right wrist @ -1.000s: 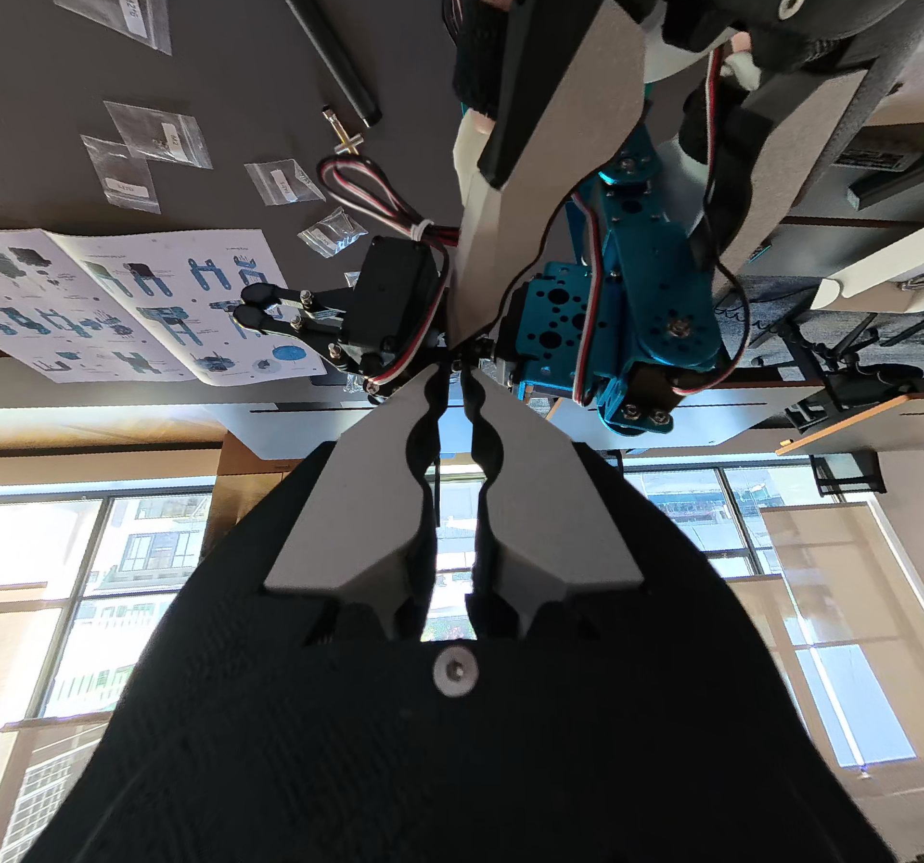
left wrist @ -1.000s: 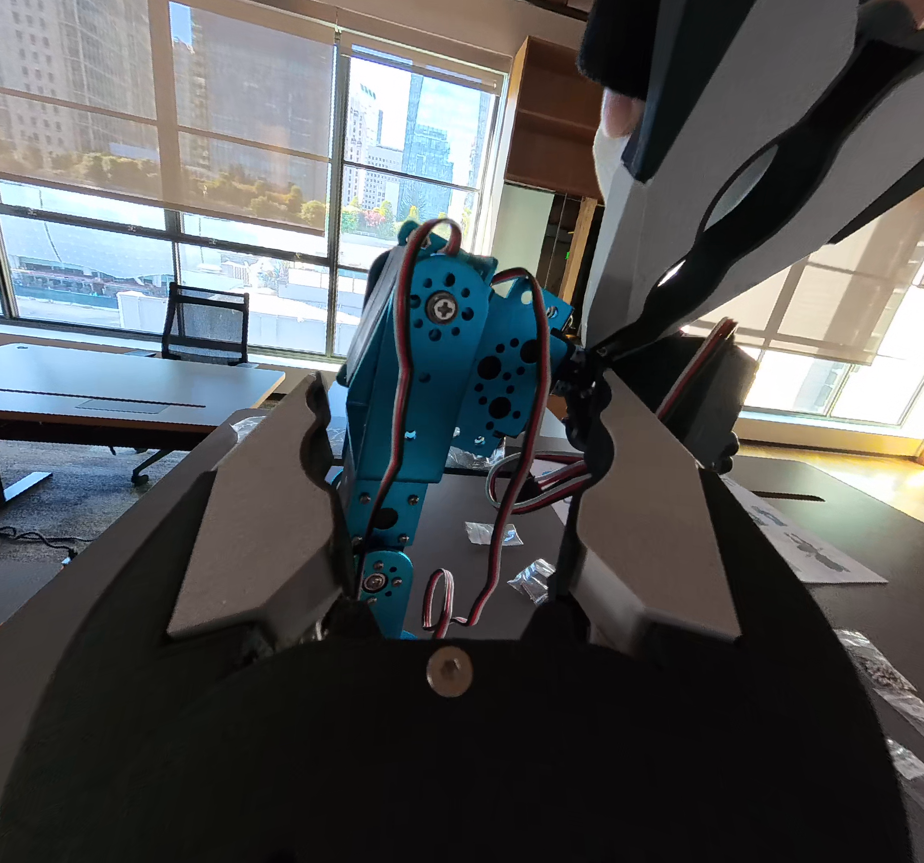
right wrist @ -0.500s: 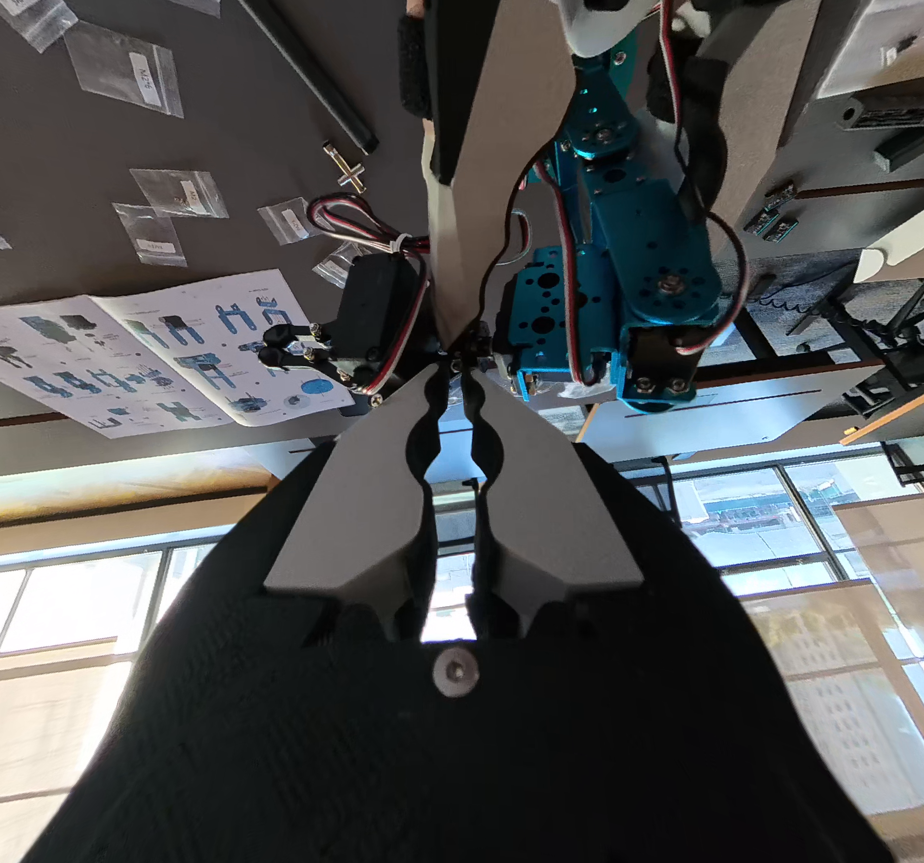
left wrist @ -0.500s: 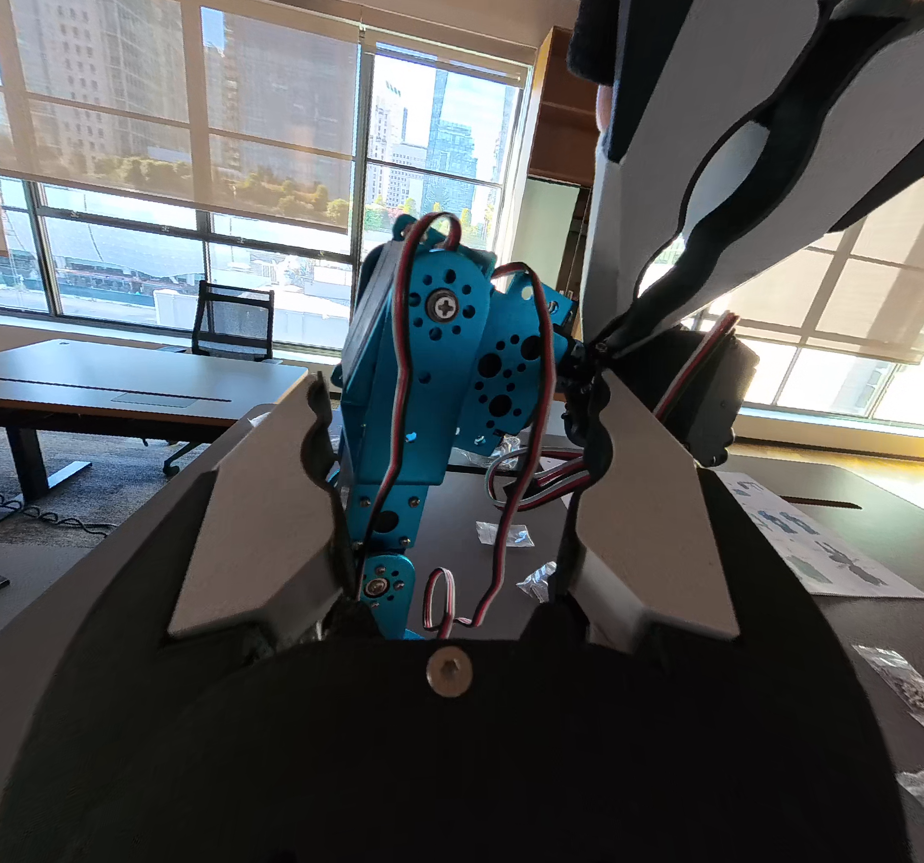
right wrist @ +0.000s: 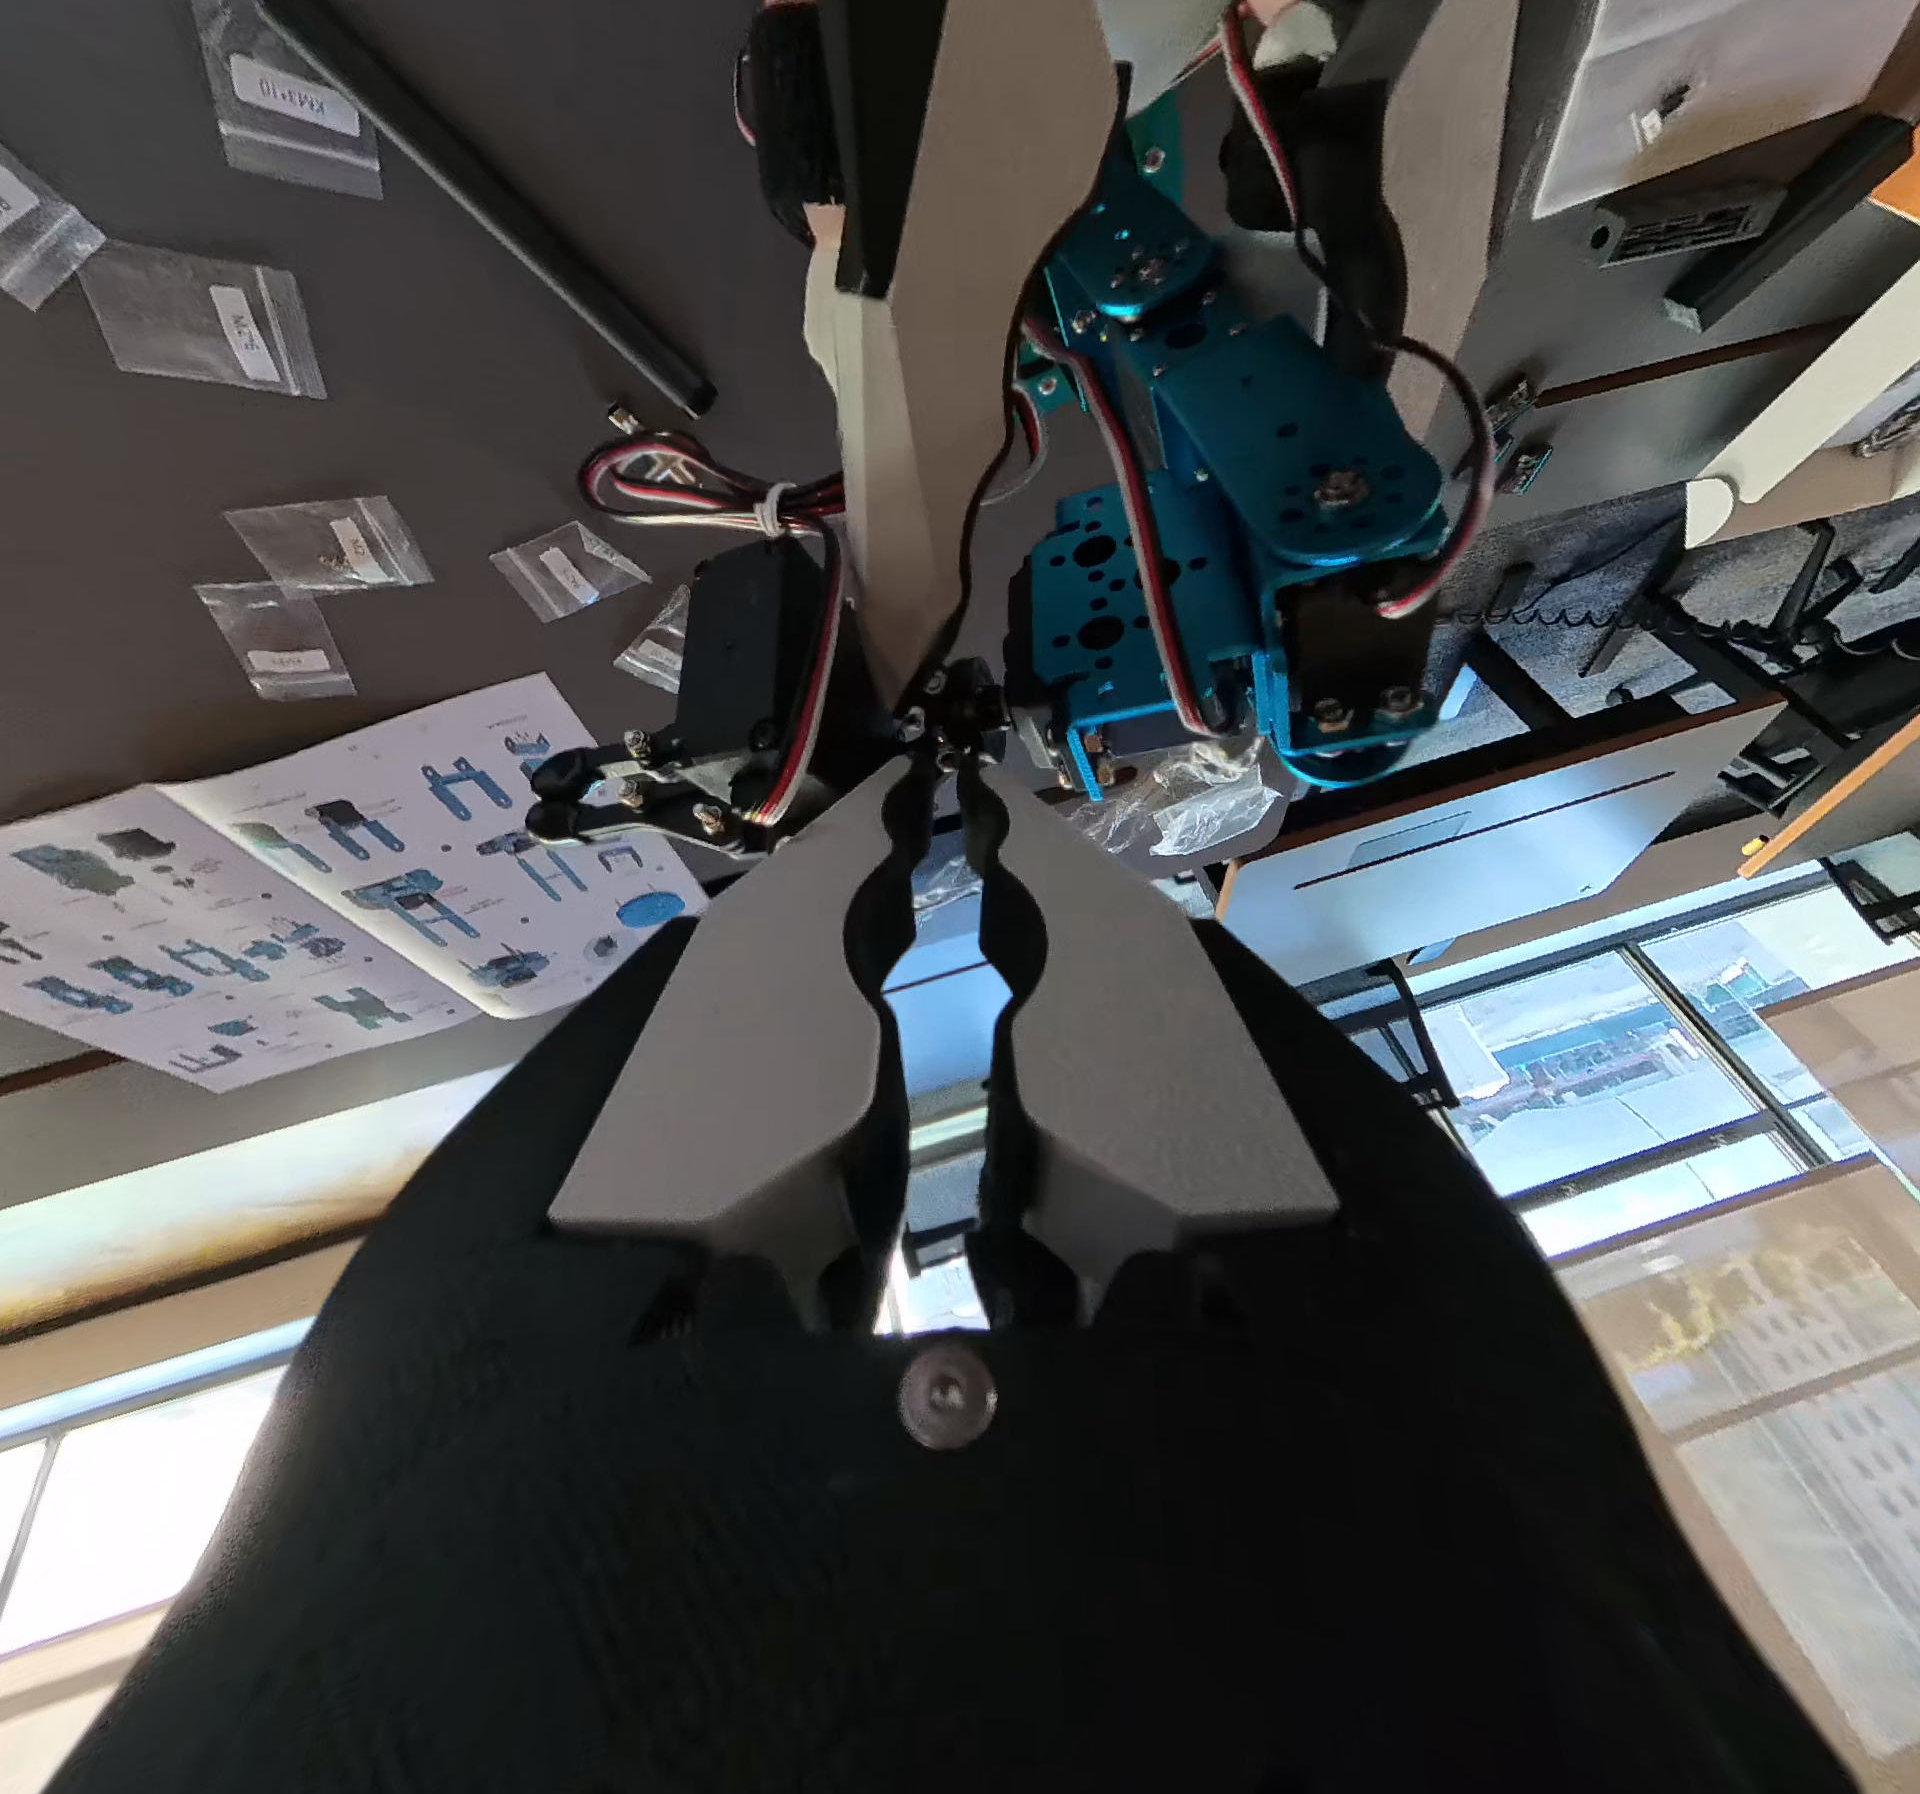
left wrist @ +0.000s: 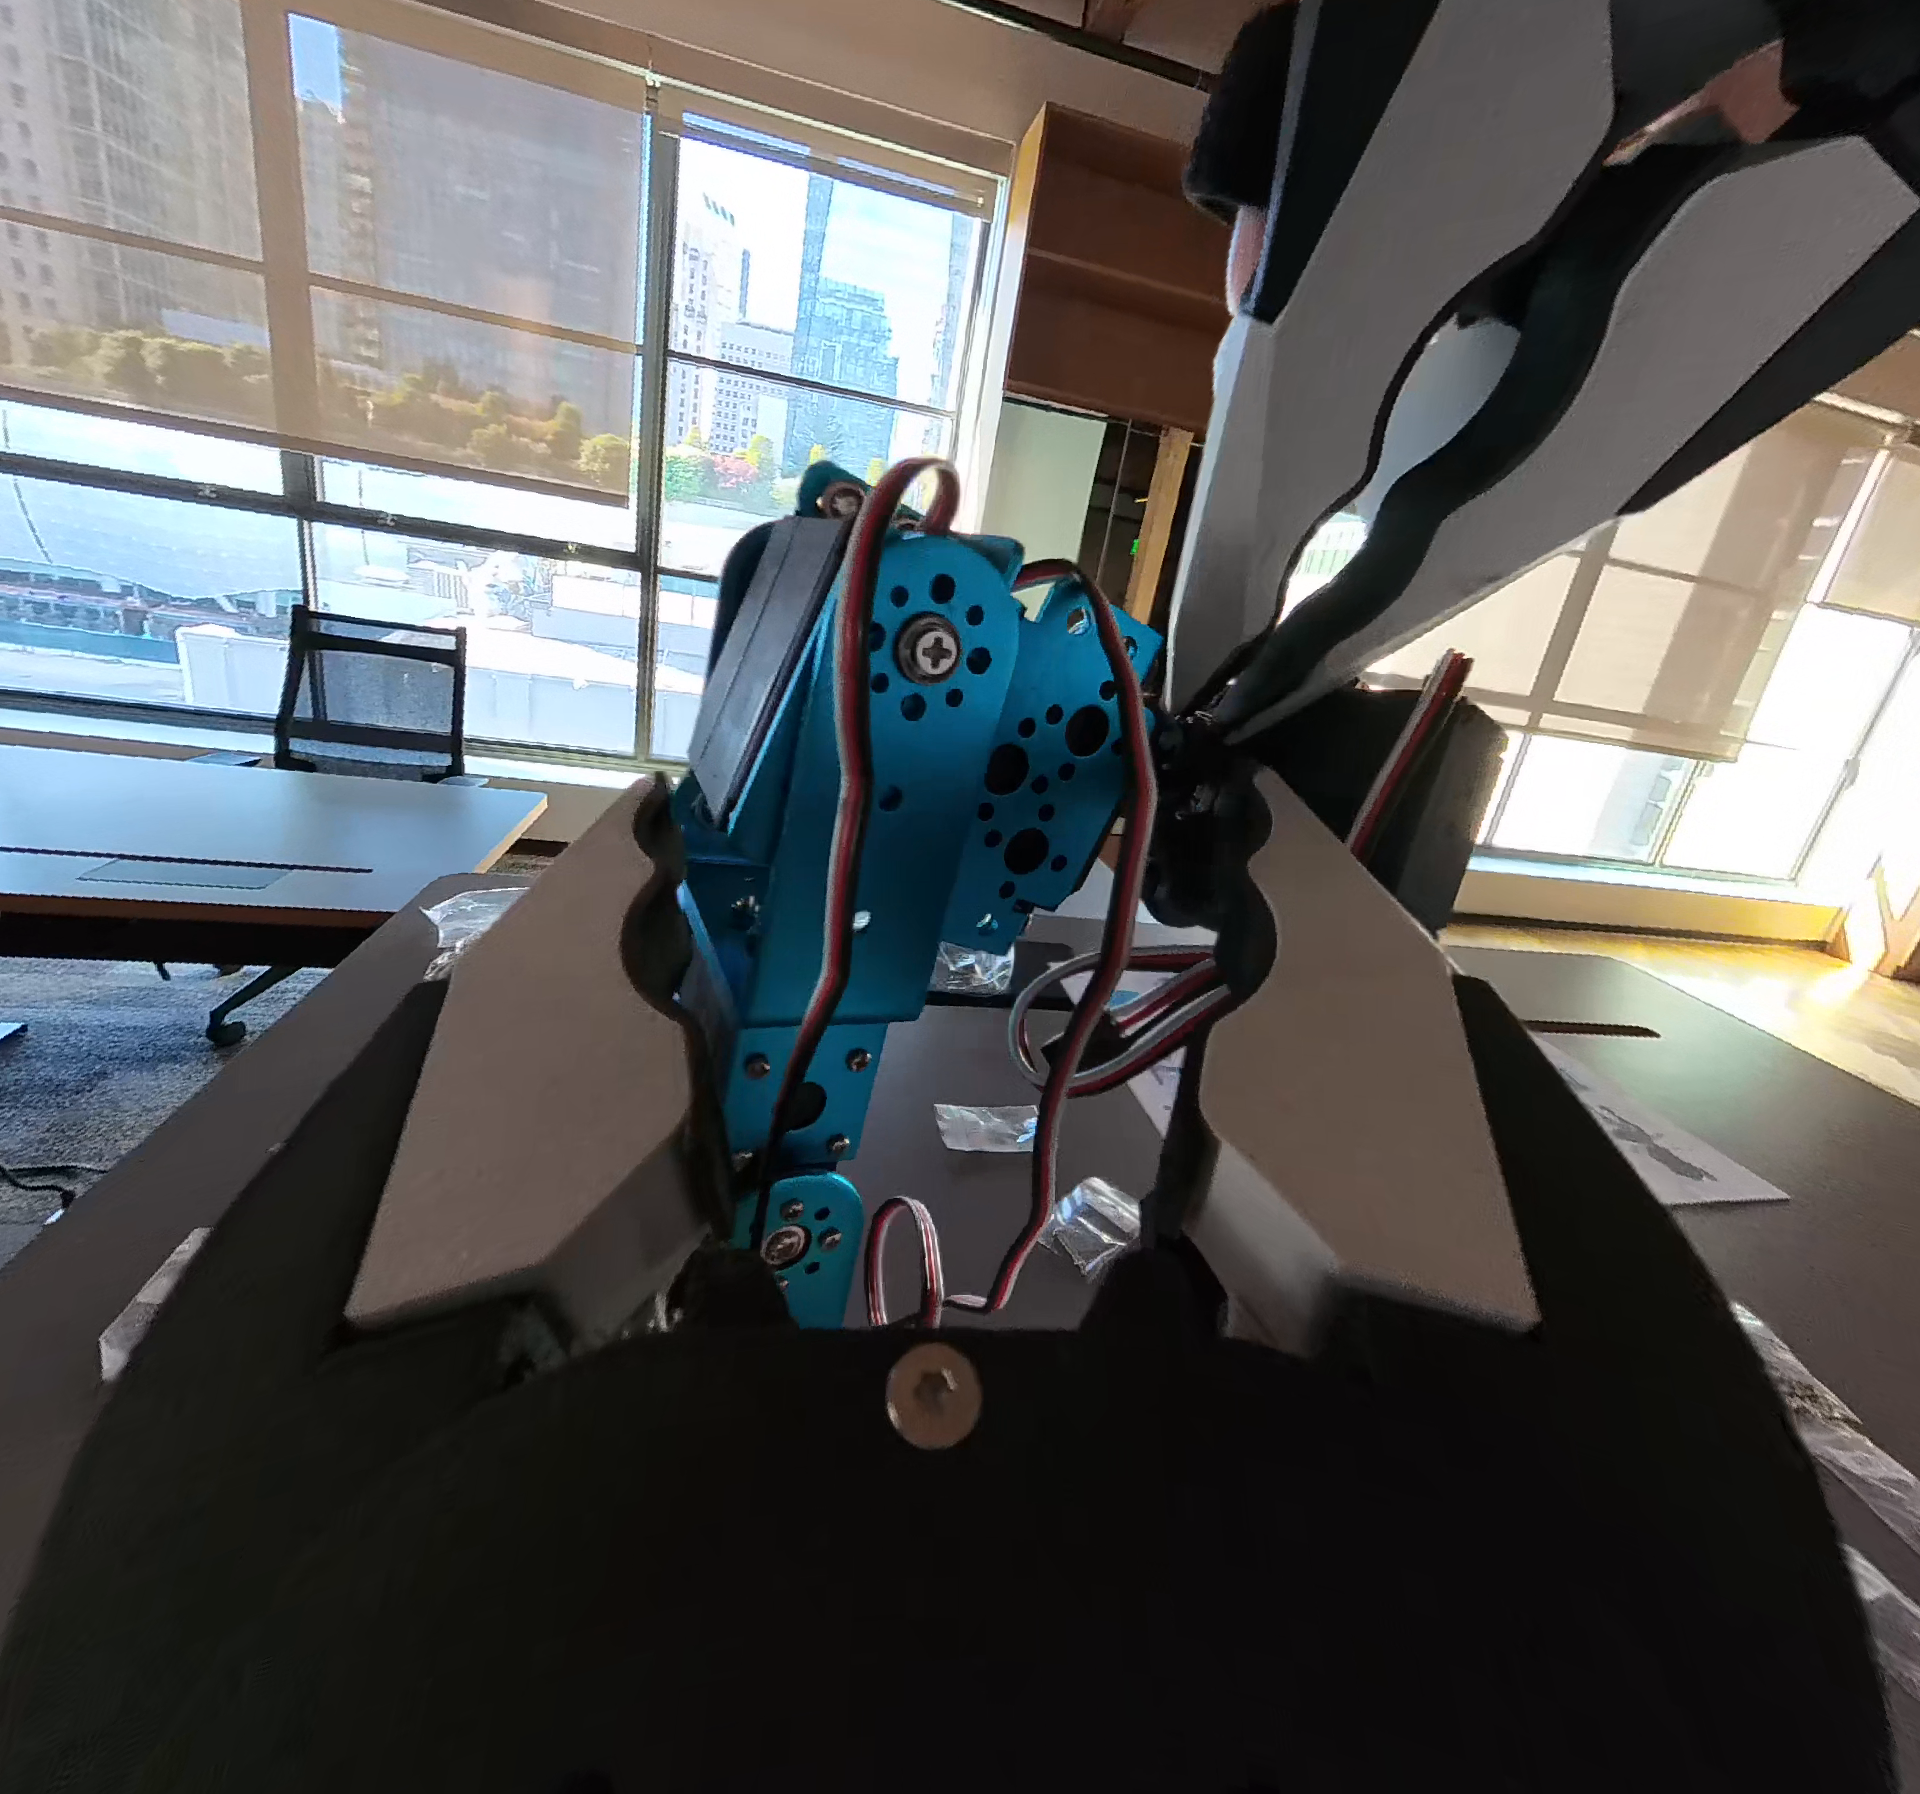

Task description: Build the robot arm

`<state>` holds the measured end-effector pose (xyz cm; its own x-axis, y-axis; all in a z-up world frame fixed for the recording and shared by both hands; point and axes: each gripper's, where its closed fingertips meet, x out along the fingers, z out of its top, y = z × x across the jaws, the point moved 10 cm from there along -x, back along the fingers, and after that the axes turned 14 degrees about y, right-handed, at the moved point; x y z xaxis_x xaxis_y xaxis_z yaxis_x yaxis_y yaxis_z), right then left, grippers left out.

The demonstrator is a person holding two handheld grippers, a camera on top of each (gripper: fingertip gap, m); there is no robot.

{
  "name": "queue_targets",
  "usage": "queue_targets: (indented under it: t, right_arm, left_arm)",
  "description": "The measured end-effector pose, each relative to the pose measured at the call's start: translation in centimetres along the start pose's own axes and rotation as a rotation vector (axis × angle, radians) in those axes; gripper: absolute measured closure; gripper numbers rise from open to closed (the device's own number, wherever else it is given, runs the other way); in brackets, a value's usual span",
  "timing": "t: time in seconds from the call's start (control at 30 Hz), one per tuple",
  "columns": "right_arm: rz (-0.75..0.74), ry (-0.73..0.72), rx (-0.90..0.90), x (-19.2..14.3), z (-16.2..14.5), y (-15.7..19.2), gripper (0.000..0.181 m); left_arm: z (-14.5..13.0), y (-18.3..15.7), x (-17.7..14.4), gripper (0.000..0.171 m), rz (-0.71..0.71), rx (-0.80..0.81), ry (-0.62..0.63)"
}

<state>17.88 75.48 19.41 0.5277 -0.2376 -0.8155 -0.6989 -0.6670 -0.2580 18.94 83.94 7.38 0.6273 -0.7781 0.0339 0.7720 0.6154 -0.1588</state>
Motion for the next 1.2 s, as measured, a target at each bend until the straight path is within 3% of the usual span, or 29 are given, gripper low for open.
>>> queue_targets:
  t: [0.37,0.57,0.7,0.8,1.0,1.2]
  right_arm:
    - [-0.1,-0.108,0.164,0.1,-1.7,0.4,0.177]
    - [-0.284,-0.132,0.27,-0.7,-2.0,1.4,0.177]
    - [-0.424,-0.106,0.345,-1.7,-1.4,3.1,0.177]
    - [-0.543,-0.091,0.437,-2.1,-1.1,4.1,0.177]
    - [-0.775,-0.084,0.678,-4.0,0.5,5.1,0.177]
    - [-0.852,-0.031,0.93,-4.4,2.2,3.7,0.178]
  left_arm:
    - [0.6,0.3,-2.6,0.076,-0.035,0.035,-0.046]
    - [1.2,1.0,-4.8,0.079,-0.025,0.039,-0.01]
    - [2.7,1.3,-6.2,0.099,-0.151,0.026,0.053]
    - [5.4,1.2,-6.7,0.12,-0.252,0.07,0.108]
    - [10.5,1.0,-5.1,0.131,-0.413,0.124,0.341]
    - [13.4,2.5,-2.8,0.146,-0.664,0.091,0.402]
